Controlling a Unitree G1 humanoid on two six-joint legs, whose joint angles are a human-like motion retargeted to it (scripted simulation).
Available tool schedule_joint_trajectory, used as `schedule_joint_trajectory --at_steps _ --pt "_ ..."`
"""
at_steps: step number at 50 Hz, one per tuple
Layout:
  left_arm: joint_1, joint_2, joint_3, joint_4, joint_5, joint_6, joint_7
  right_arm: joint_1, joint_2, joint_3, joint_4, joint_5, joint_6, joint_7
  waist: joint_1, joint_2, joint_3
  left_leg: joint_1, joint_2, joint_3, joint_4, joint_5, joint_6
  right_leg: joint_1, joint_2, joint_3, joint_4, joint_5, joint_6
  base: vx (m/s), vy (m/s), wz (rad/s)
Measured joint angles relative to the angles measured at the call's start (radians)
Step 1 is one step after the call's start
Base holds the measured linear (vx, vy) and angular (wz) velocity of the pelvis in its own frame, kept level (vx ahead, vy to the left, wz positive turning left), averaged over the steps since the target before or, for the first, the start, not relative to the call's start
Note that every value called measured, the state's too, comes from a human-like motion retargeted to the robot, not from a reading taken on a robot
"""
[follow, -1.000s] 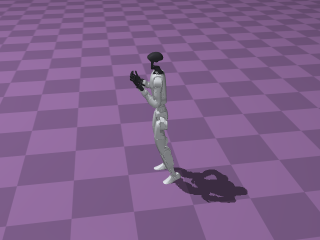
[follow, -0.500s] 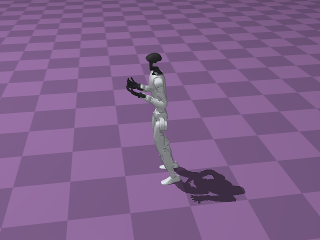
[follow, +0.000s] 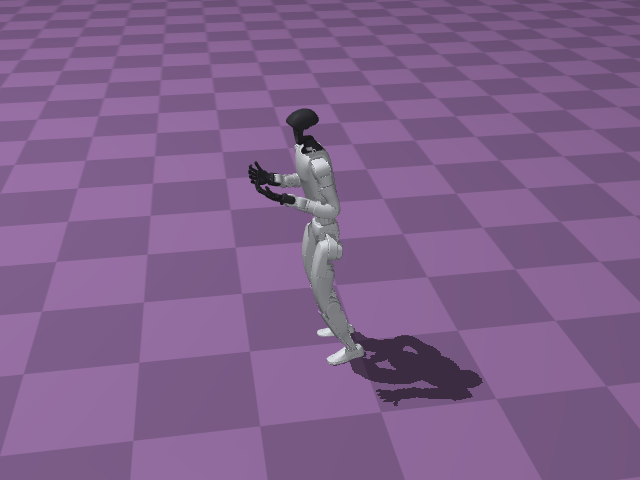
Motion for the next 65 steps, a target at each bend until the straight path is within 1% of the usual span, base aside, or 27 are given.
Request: schedule_joint_trajectory --at_steps 2,5,7,9,12,16,19,22,25,27,31,34,35,38,40,43,45,47,50,52,53,54,55,57,60,62,65 --pt "0.019 0.0 0.012 -0.068 -0.048 -0.003 -0.016 0.024 0.005 -0.019 -0.081 0.045 -0.003 0.026 -0.003 -0.01 -0.014 -0.021 -0.007 0.003 0.005 0.124 0.004 0.033 -0.009 -0.015 -0.086 0.124 0.013 0.08 -0.06 0.37" --pt "0.091 0.029 0.019 -0.172 -0.045 -0.005 -0.032 0.101 0.004 -0.015 -0.19 0.112 -0.004 0.057 0.013 -0.036 -0.076 0.039 -0.042 0.021 -0.182 0.37 -0.041 0.086 -0.024 -0.01 -0.241 0.373 0.056 0.16 -0.04 -0.05" --pt "0.148 0.054 0.038 -0.215 -0.009 -0.005 -0.047 0.134 -0.011 -0.008 -0.214 0.121 0.003 0.075 0.024 -0.037 -0.115 0.076 -0.049 0.01 -0.281 0.424 -0.072 0.092 -0.019 0.013 -0.284 0.467 0.083 0.15 -0.03 -0.44" --pt "0.196 0.066 0.053 -0.237 0.02 -0.007 -0.052 0.148 -0.035 -0.003 -0.212 0.096 0.012 0.084 0.028 -0.029 -0.135 0.101 -0.045 -0.027 -0.335 0.431 -0.095 0.089 -0.006 0.036 -0.294 0.477 0.097 0.09 -0.03 -0.46" --pt "0.224 0.045 0.042 -0.214 0.049 -0.002 -0.031 0.144 -0.06 0.018 -0.167 0.096 0.02 0.086 0.026 -0.006 -0.107 0.146 -0.039 -0.088 -0.349 0.411 -0.117 0.126 0.005 0.054 -0.322 0.414 0.081 0.01 -0.01 -0.17" --pt "0.148 -0.016 -0.027 -0.131 -0.083 0.016 0.07 0.081 -0.035 0.064 -0.047 0.15 -0.003 0.062 0.013 0.001 -0.065 0.152 -0.037 -0.087 -0.261 0.181 -0.075 0.133 -0.004 0.037 -0.25 0.212 0.075 -0.03 0.0 0.04" --pt "0.012 -0.043 -0.085 -0.073 -0.145 -0.03 -0.032 -0.061 0.041 0.116 0.041 -0.03 -0.031 -0.065 0.069 -0.013 -0.063 0.1 -0.014 -0.043 -0.175 0.075 -0.074 0.047 0.012 0.051 -0.13 0.095 0.018 -0.02 -0.02 -0.51" --pt "0.023 -0.073 -0.094 -0.128 -0.184 0.03 -0.048 -0.154 0.114 0.21 0.017 -0.039 -0.015 -0.072 0.153 -0.051 -0.103 0.117 -0.044 0.009 -0.243 0.256 -0.011 0.01 -0.006 0.115 -0.123 0.249 0.009 0.09 -0.02 -1.01" --pt "0.084 -0.049 -0.041 -0.199 -0.134 0.074 -0.081 -0.198 0.156 0.231 -0.079 -0.023 0.015 -0.011 0.191 -0.066 -0.135 0.128 -0.04 0.025 -0.278 0.423 -0.048 0.051 -0.017 0.103 -0.22 0.448 0.039 0.12 -0.02 -0.3" --pt "0.1 -0.049 -0.041 -0.201 -0.144 0.077 -0.084 -0.21 0.176 0.223 -0.115 -0.014 0.018 0.004 0.215 -0.071 -0.131 0.127 -0.033 0.033 -0.284 0.429 -0.058 0.074 -0.038 0.021 -0.251 0.466 0.049 0.08 -0.02 0.12" --pt "0.133 -0.098 -0.085 -0.154 -0.51 0.128 -0.06 -0.209 0.199 0.228 -0.084 0.071 0.024 0.013 0.242 -0.069 -0.082 0.135 -0.024 -0.026 -0.285 0.366 -0.065 0.124 -0.061 -0.085 -0.262 0.362 0.066 0.0 0.01 0.28" --pt "0.13 -0.226 -0.159 -0.121 -0.747 0.132 -0.094 -0.198 0.188 0.229 -0.026 0.05 -0.012 -0.015 0.249 -0.044 -0.011 0.108 -0.017 -0.059 -0.175 0.198 -0.028 0.136 -0.068 -0.074 -0.194 0.185 0.026 -0.1 0.06 0.5" --pt "0.123 -0.284 -0.182 -0.127 -0.747 0.124 -0.096 -0.191 0.182 0.225 -0.014 0.032 -0.027 -0.025 0.249 -0.033 0.02 0.092 -0.012 -0.055 -0.114 0.118 -0.007 0.126 -0.071 -0.068 -0.138 0.105 0.006 -0.14 0.06 0.32" --pt "-0.049 -0.29 -0.021 -0.133 -0.747 0.009 -0.219 -0.13 0.134 0.131 -0.023 -0.071 -0.021 -0.02 0.261 -0.009 0.092 0.0 0.02 -0.005 0.115 -0.066 0.048 -0.022 -0.084 -0.034 0.179 -0.1 -0.072 -0.12 0.04 -0.31" --pt "-0.187 -0.236 0.132 -0.11 -0.643 -0.051 -0.172 -0.053 0.096 0.097 -0.043 -0.037 -0.011 0.004 0.236 -0.003 0.085 -0.02 0.027 0.045 0.141 -0.049 0.042 -0.097 -0.092 -0.004 0.27 -0.085 -0.079 0.03 0.05 -1.01" --pt "-0.409 0.021 0.218 -0.022 -0.016 -0.181 0.1 0.049 -0.013 0.079 -0.085 -0.054 -0.013 -0.003 0.122 0.031 0.006 0.09 0.01 0.106 -0.079 0.089 -0.011 -0.056 -0.072 0.048 0.114 0.068 -0.008 0.14 0.03 -1.16" --pt "-0.641 0.277 0.168 0.169 0.572 -0.09 0.341 0.082 -0.092 0.04 -0.115 -0.001 0.007 0.031 0.035 0.069 -0.057 0.165 -0.002 0.131 -0.242 0.186 -0.029 0.0 -0.05 0.086 -0.048 0.178 0.054 0.1 -0.03 -1.01" --pt "-0.994 0.496 -0.096 0.545 1.038 0.125 0.433 0.074 -0.146 0.004 -0.136 0.077 0.02 0.061 -0.053 0.101 -0.103 0.204 -0.006 0.151 -0.334 0.25 -0.051 0.046 -0.037 0.109 -0.174 0.242 0.09 0.01 -0.09 -0.84" --pt "-1.61 0.568 -0.8 1.367 1.514 0.283 0.304 -0.055 -0.168 0.015 -0.13 0.048 -0.009 0.011 -0.203 0.116 -0.095 0.21 -0.001 0.156 -0.354 0.241 -0.098 0.081 -0.031 0.103 -0.271 0.235 0.112 -0.12 -0.09 -0.58" --pt "-1.755 0.507 -0.911 1.798 1.352 0.327 0.192 -0.185 -0.146 0.054 -0.121 -0.011 0.011 -0.022 -0.305 0.13 -0.039 0.189 0.013 0.163 -0.307 0.166 -0.116 0.074 -0.025 0.096 -0.28 0.192 0.088 -0.21 -0.05 -0.71" --pt "-1.815 0.537 -0.912 1.959 1.456 0.319 0.265 -0.248 -0.138 0.061 -0.12 -0.053 -0.005 -0.028 -0.352 0.134 -0.003 0.177 0.024 0.179 -0.267 0.119 -0.115 0.065 -0.02 0.104 -0.269 0.169 0.067 -0.2 -0.02 -1.14" --pt "-1.855 0.604 -0.799 1.959 1.389 0.312 0.326 -0.291 -0.125 0.058 -0.121 -0.091 0.0 -0.026 -0.383 0.13 0.033 0.162 0.041 0.207 -0.204 0.072 -0.098 0.049 -0.014 0.126 -0.241 0.143 0.039 -0.17 -0.01 -1.49" --pt "-1.886 0.69 -0.63 1.878 1.237 0.306 0.38 -0.325 -0.108 0.05 -0.123 -0.128 0.015 -0.02 -0.406 0.122 0.068 0.145 0.059 0.241 -0.128 0.025 -0.074 0.029 -0.008 0.156 -0.204 0.117 0.007 -0.12 -0.01 -1.79" --pt "-1.757 0.77 -0.298 1.411 0.869 0.182 0.517 -0.314 -0.054 0.035 -0.108 -0.151 0.029 -0.029 -0.363 0.097 0.125 0.081 0.112 0.303 0.083 -0.023 -0.002 -0.015 0.004 0.226 -0.129 0.087 -0.039 -0.02 0.0 -1.78" --pt "-1.337 0.613 0.015 0.7 0.778 -0.018 0.754 -0.149 -0.071 -0.027 -0.076 -0.122 0.06 -0.013 -0.238 0.093 0.129 0.02 0.127 0.303 0.228 0.041 0.055 0.006 -0.01 0.256 -0.17 0.146 -0.027 0.18 0.01 -0.93" --pt "-0.972 0.4 0.185 0.285 0.768 -0.087 0.609 -0.006 -0.038 -0.05 -0.072 -0.11 0.028 -0.002 -0.181 0.071 0.08 0.039 0.057 0.255 0.123 0.102 0.036 0.046 -0.039 0.226 -0.245 0.248 0.01 0.28 0.03 -0.32" --pt "-0.452 0.106 0.325 -0.111 0.396 -0.054 0.1 0.157 -0.008 -0.123 -0.098 -0.055 0.06 0.085 -0.109 0.02 0.004 0.109 -0.038 0.18 -0.144 0.201 -0.021 0.078 -0.055 0.177 -0.313 0.407 0.06 0.27 0.04 -0.21"
